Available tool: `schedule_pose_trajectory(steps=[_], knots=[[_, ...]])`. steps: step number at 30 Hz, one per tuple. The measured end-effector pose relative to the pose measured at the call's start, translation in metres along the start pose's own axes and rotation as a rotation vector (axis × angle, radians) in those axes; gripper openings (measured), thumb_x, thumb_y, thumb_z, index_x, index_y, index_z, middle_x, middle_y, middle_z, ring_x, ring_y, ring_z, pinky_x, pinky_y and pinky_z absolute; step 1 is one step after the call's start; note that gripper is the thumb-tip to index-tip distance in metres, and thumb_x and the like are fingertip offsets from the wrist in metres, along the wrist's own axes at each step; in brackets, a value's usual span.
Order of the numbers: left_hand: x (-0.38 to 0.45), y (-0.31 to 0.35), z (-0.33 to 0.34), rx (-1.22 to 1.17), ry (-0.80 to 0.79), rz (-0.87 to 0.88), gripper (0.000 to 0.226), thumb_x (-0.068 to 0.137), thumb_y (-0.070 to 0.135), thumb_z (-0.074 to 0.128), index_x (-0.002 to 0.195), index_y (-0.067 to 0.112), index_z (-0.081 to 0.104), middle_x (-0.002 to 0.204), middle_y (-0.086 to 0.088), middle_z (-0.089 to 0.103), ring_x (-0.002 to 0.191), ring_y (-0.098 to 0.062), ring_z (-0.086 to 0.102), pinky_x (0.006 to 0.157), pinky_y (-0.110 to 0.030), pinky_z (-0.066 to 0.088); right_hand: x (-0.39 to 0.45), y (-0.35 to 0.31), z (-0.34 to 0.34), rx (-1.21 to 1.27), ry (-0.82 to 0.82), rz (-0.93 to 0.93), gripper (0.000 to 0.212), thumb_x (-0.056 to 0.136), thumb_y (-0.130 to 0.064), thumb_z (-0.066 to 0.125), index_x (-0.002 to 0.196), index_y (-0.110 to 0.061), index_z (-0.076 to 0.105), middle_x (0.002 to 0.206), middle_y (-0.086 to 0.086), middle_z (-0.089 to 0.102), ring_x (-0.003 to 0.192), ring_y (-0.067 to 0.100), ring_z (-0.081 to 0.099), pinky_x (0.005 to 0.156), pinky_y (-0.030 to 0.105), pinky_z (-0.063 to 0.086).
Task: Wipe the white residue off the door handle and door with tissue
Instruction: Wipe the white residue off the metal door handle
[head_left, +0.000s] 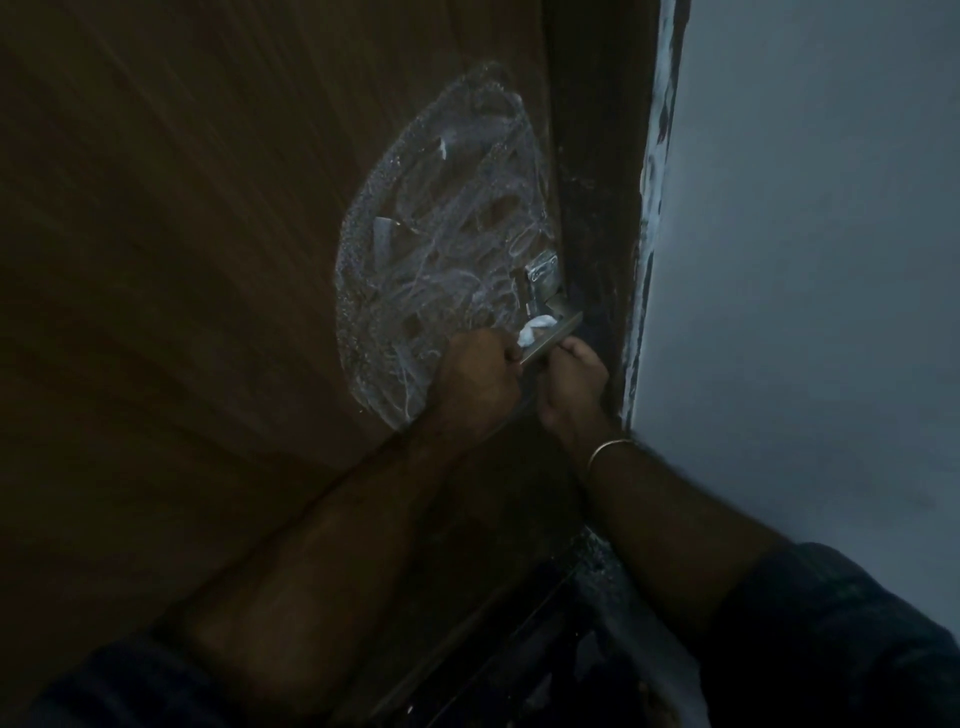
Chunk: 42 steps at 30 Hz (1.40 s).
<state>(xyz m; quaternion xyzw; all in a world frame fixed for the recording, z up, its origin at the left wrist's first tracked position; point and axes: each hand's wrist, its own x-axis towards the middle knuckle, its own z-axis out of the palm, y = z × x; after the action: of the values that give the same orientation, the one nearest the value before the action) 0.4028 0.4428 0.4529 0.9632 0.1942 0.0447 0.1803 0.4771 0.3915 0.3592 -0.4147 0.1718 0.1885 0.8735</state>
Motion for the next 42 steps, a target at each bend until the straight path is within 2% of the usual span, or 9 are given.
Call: schedule_pose_trajectory(steps=[5,12,15,17,23,27,33,37,42], knots=[[0.001,0.004,-0.002,-0.013,-0.053,-0.046,0.024,0.091,0.009,0.060,0.112,0.012,0.071,0.112,-0.006,0.070,0.103,-0.020,0.063,0.082,-0.025,0.047,0.004,0.000,-0.008,0.008,0.044,0.035,0.033,0.090,0.003,0.063,0.122,0.006,0.061,0.119,0.024,0.066,0.109,0.037,0.065,0.096,0.047,0.053],[0.001,0.008,-0.006,-0.037,-0.054,-0.072,0.024,0.093,0.009,0.059,0.114,0.010,0.070,0.115,-0.007,0.069,0.105,-0.019,0.063,0.088,-0.027,0.049,0.003,-0.010,-0.003,-0.129,0.084,-0.044,0.027,0.091,0.003,0.061,0.117,0.000,0.066,0.116,0.020,0.068,0.106,0.034,0.067,0.092,0.047,0.056],[-0.001,0.009,-0.006,-0.046,-0.056,-0.081,0.024,0.093,0.006,0.058,0.114,0.011,0.069,0.114,-0.006,0.069,0.105,-0.019,0.063,0.083,-0.024,0.048,0.004,-0.020,-0.002,-0.041,0.088,-0.034,0.032,0.091,0.001,0.062,0.122,-0.001,0.065,0.119,0.020,0.067,0.106,0.035,0.065,0.090,0.046,0.057],[-0.002,0.009,-0.006,-0.033,-0.048,-0.066,0.023,0.093,0.006,0.057,0.113,0.011,0.069,0.112,-0.005,0.069,0.102,-0.017,0.063,0.077,-0.021,0.044,-0.001,-0.016,-0.001,-0.181,0.099,-0.092,0.027,0.090,-0.003,0.064,0.116,-0.001,0.068,0.112,0.017,0.070,0.101,0.032,0.067,0.085,0.043,0.059],[0.001,0.010,-0.005,-0.020,-0.053,-0.092,0.023,0.093,0.007,0.058,0.113,0.013,0.070,0.112,-0.005,0.069,0.103,-0.019,0.063,0.078,-0.023,0.045,0.003,-0.016,-0.001,-0.215,0.157,-0.093,0.025,0.092,-0.002,0.060,0.116,0.000,0.067,0.114,0.018,0.069,0.105,0.033,0.066,0.092,0.048,0.056],[0.001,0.009,-0.006,0.001,-0.069,-0.070,0.024,0.092,0.007,0.057,0.111,0.013,0.071,0.112,-0.006,0.069,0.102,-0.019,0.063,0.083,-0.025,0.048,-0.002,-0.008,-0.004,-0.515,0.139,-0.250,0.022,0.093,0.000,0.056,0.111,0.001,0.069,0.111,0.016,0.069,0.104,0.028,0.065,0.092,0.044,0.055],[0.000,0.009,-0.006,-0.006,-0.086,-0.074,0.024,0.092,0.006,0.058,0.112,0.012,0.069,0.112,-0.005,0.068,0.104,-0.018,0.062,0.080,-0.023,0.046,0.003,-0.013,-0.007,-0.623,0.132,-0.322,0.019,0.094,-0.006,0.059,0.108,-0.002,0.070,0.108,0.013,0.071,0.101,0.027,0.067,0.087,0.037,0.056],[-0.001,0.010,-0.006,0.006,-0.047,-0.064,0.023,0.092,0.008,0.059,0.110,0.012,0.071,0.109,-0.005,0.070,0.100,-0.018,0.064,0.076,-0.023,0.046,0.005,-0.014,-0.003,-0.525,0.151,-0.260,0.019,0.092,-0.003,0.060,0.107,-0.003,0.071,0.106,0.014,0.071,0.100,0.030,0.067,0.089,0.048,0.056],[0.000,0.007,-0.005,0.020,-0.018,-0.041,0.023,0.091,0.010,0.062,0.111,0.013,0.071,0.112,-0.005,0.070,0.101,-0.018,0.064,0.079,-0.021,0.043,-0.005,-0.008,0.001,-0.533,0.080,-0.318,0.016,0.090,-0.005,0.064,0.103,-0.005,0.073,0.100,0.012,0.074,0.095,0.026,0.069,0.088,0.047,0.057]])
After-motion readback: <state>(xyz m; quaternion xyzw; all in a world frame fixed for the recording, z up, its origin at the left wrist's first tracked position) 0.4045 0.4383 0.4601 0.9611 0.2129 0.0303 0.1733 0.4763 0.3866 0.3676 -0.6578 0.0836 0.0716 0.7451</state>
